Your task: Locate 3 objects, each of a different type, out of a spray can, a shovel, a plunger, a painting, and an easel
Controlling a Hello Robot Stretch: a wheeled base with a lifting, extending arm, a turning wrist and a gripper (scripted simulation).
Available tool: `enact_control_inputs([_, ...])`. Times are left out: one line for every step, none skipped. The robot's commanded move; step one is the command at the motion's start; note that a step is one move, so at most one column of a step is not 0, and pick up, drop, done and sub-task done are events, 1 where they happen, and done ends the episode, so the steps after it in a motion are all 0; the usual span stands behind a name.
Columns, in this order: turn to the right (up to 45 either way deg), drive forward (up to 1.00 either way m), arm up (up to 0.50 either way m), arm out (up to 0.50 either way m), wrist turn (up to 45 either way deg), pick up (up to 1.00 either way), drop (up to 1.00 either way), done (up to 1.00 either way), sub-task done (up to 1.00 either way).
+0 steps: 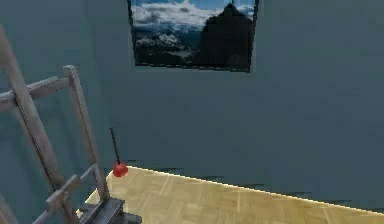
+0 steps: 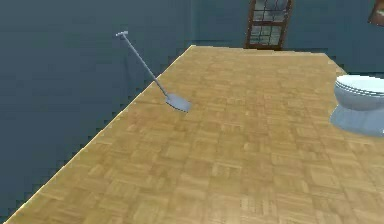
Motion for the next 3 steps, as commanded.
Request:
enact_control_inputs([-39.0,0.0,0.0,0.0,0.0,0.0,0.0,0.0,0.0])
enact_control_inputs([0.0,0.0,0.0,0.0,0.0,0.0,0.0,0.0,1.0])
enact_control_inputs([45.0,0.0,0.0,0.0,0.0,0.0,0.0,0.0,0.0])
